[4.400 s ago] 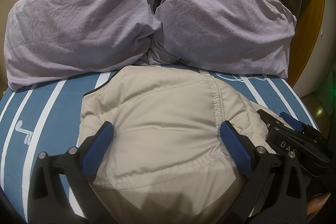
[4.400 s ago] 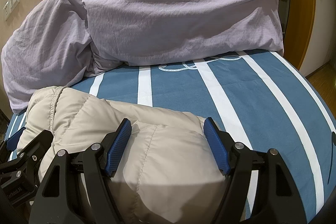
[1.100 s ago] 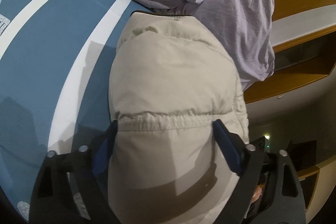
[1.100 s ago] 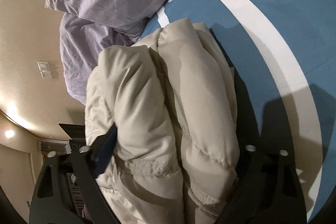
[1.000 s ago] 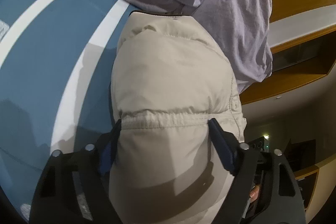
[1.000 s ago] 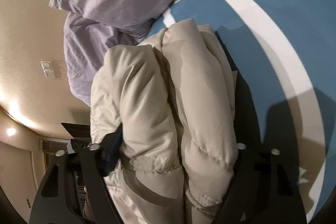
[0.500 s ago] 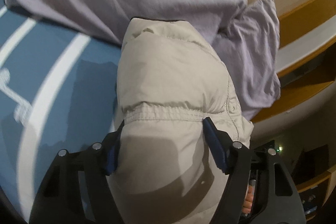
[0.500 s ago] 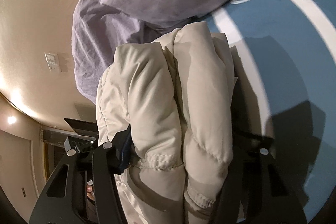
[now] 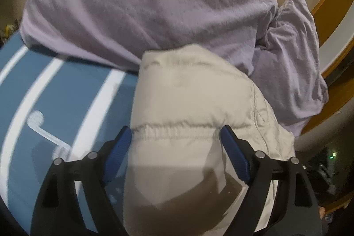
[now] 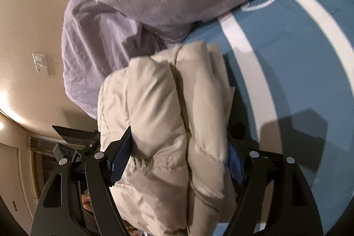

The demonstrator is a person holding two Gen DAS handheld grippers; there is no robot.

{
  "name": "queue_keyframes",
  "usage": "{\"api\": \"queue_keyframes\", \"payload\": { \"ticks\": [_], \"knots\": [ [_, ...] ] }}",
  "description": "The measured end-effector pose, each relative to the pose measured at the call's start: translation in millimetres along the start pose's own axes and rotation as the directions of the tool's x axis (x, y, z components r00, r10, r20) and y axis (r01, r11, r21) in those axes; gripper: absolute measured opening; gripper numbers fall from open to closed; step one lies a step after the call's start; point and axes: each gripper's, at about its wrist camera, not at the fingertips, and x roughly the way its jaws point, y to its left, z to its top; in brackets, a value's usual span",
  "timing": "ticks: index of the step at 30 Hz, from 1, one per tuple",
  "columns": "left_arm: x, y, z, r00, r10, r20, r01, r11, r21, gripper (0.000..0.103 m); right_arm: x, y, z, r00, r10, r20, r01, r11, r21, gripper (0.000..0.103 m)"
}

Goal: Fold large clothes
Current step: 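Press both open tools down on the jacket bundle again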

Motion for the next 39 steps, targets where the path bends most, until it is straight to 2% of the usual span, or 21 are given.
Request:
{"api": "queue_keyframes", "payload": {
  "ticks": [3,7,9,13,14,17,20,23,29,39],
  "knots": [
    [-7,-6,3,0.998,0.035,0.044,-0.036,0.999,0.028,0.083,-15,8,4,0.996,-0.059,0.073,0.062,0.997,-0.038,0.077],
    [-13,-25,4,0.99,0.082,0.119,-0.093,0.991,0.092,0.086,-31,30,8,0.971,-0.133,0.198,0.158,0.98,-0.118,0.077],
    [-14,-37,3,0.983,0.094,0.155,-0.114,0.986,0.125,0.088,-31,52,9,0.956,-0.161,0.245,0.213,0.957,-0.199,0.077],
    [-6,-57,4,0.978,0.097,0.182,-0.13,0.975,0.179,0.09,-16,88,3,0.932,-0.204,0.3,0.305,0.888,-0.343,0.077],
    [-3,-61,4,0.979,0.1,0.179,-0.135,0.972,0.194,0.09,-8,99,-1,0.921,-0.221,0.32,0.341,0.854,-0.394,0.077],
    [7,-67,1,0.98,0.112,0.162,-0.148,0.962,0.231,0.09,8,113,-8,0.902,-0.246,0.354,0.4,0.782,-0.477,0.077],
    [13,-66,-4,0.98,0.125,0.157,-0.163,0.954,0.254,0.092,19,117,-14,0.886,-0.251,0.391,0.439,0.728,-0.527,0.077],
    [18,-64,-6,0.98,0.123,0.157,-0.162,0.95,0.268,0.095,28,113,-16,0.87,-0.266,0.415,0.472,0.69,-0.548,0.074],
    [26,-62,-8,0.983,0.098,0.156,-0.138,0.953,0.271,0.097,41,97,-22,0.865,-0.284,0.414,0.488,0.668,-0.562,0.072],
    [38,-60,-11,0.985,0.075,0.155,-0.115,0.957,0.267,0.1,50,82,-23,0.869,-0.282,0.406,0.479,0.684,-0.55,0.072]
  ]
}}
